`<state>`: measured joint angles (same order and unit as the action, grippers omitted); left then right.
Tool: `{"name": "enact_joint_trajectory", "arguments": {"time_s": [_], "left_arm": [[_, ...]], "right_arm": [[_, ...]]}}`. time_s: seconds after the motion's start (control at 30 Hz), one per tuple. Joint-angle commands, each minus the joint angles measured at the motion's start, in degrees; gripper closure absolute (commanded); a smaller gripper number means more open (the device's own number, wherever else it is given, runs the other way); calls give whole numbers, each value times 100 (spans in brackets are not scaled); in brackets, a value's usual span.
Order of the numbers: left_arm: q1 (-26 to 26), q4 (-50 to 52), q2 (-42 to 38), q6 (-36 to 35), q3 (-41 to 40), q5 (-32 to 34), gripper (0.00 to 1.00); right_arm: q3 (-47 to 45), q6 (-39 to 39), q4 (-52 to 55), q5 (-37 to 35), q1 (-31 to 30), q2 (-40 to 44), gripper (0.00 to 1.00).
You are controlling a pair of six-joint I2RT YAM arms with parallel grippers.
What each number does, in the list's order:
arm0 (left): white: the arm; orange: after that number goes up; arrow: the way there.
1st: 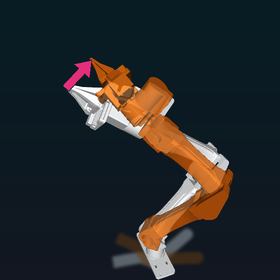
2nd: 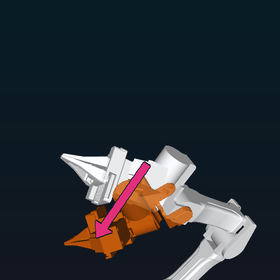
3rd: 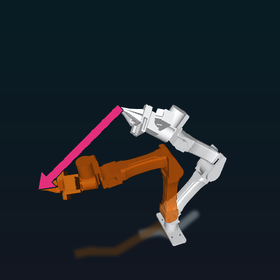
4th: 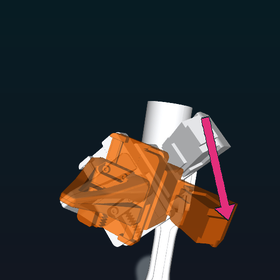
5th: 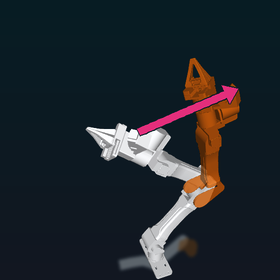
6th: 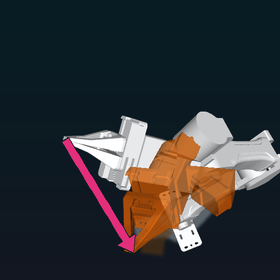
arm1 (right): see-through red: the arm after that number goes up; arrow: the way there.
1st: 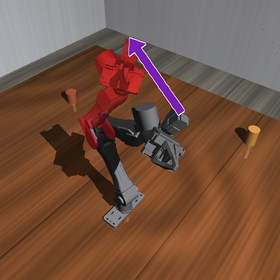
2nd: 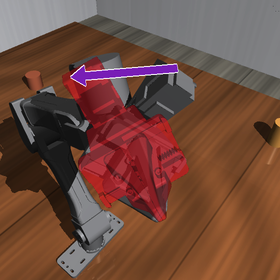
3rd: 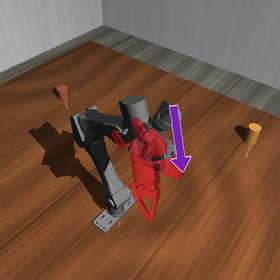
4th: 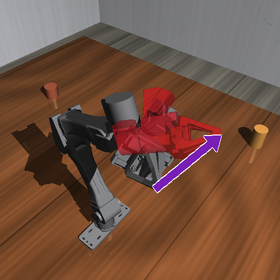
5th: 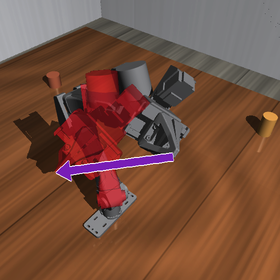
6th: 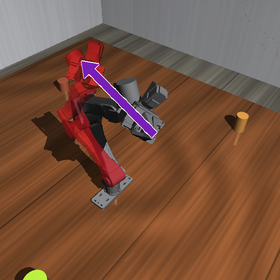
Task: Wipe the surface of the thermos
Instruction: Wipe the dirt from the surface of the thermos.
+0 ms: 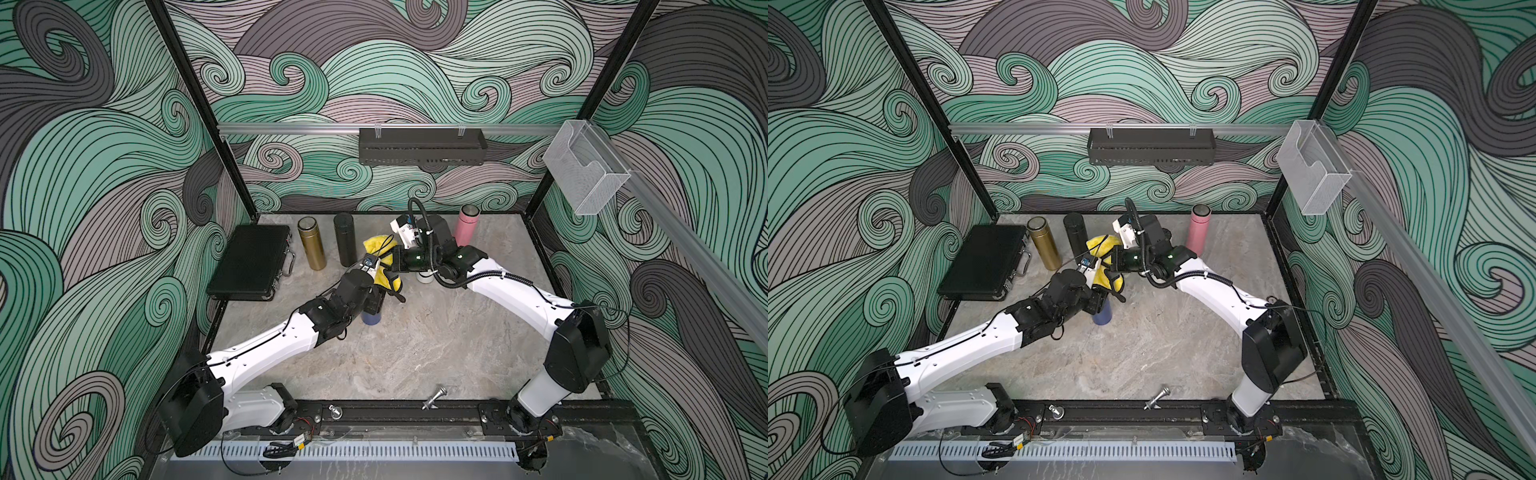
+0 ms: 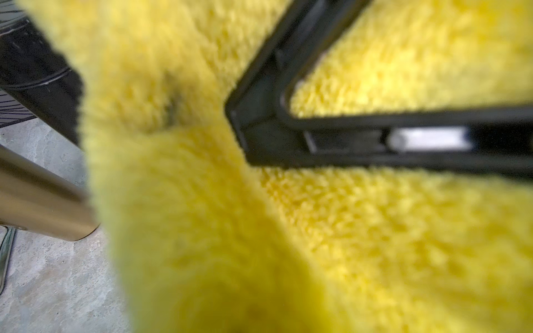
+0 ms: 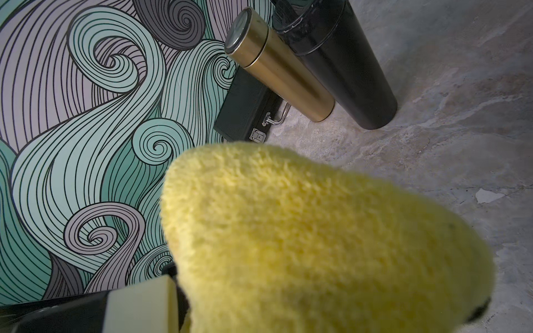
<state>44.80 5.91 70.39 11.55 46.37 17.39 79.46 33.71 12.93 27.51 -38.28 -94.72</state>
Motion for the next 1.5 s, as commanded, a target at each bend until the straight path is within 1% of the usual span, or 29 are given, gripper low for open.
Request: {"name": "enact_joint_trajectory", "arguments": {"time_s": [0.0,0.07,0.13,0.33,0.43,0.53,0.57,0.7,0.83,0.9,0.93,1.03,1.1,1.23,1.33,1.4,1.47], "left_arm": [[78,-246,-92,13,-145,-12,31],[106,-398,-205,18,-327,15,30],[108,-512,-311,-29,-470,-39,29],[117,-831,-529,-81,-775,-74,28],[117,-976,-579,-74,-840,-35,30],[117,-1093,-557,-150,-857,-59,33],[117,-1154,-546,-177,-871,-65,34],[117,-1268,-451,-258,-824,-105,36],[117,-1329,-430,-276,-762,-86,40],[117,-1338,-420,-294,-739,-104,42],[117,-1330,-410,-294,-722,-104,45],[117,-1347,-377,-303,-700,-121,47],[117,-1343,-345,-310,-679,-110,52],[117,-1285,-260,-303,-580,-24,52],[117,-1250,-205,-294,-515,62,53],[117,-1268,-205,-303,-515,96,53],[113,-1284,-204,-311,-521,88,53]], "right_arm": [[117,12,26,-219,-19,182,100],[208,-97,359,-786,-14,275,100],[192,-202,412,-1105,-17,385,100],[415,-331,526,-894,-20,342,100],[503,-359,616,-897,-47,297,100],[676,-415,737,-959,-129,213,100],[758,-464,954,-1017,-180,168,100],[1114,-717,1365,-1302,-386,-58,100],[1286,-787,1501,-1393,-520,-210,100],[1285,-767,1461,-1334,-557,-237,100],[1266,-725,1403,-1230,-570,-253,100],[1192,-595,1240,-874,-597,-318,100],[1042,-482,1060,-657,-603,-321,100],[658,-329,824,-363,-618,-188,100],[65,51,95,195,-594,62,100],[-138,165,-77,477,-597,160,100],[-313,221,-119,557,-592,298,100]]}}
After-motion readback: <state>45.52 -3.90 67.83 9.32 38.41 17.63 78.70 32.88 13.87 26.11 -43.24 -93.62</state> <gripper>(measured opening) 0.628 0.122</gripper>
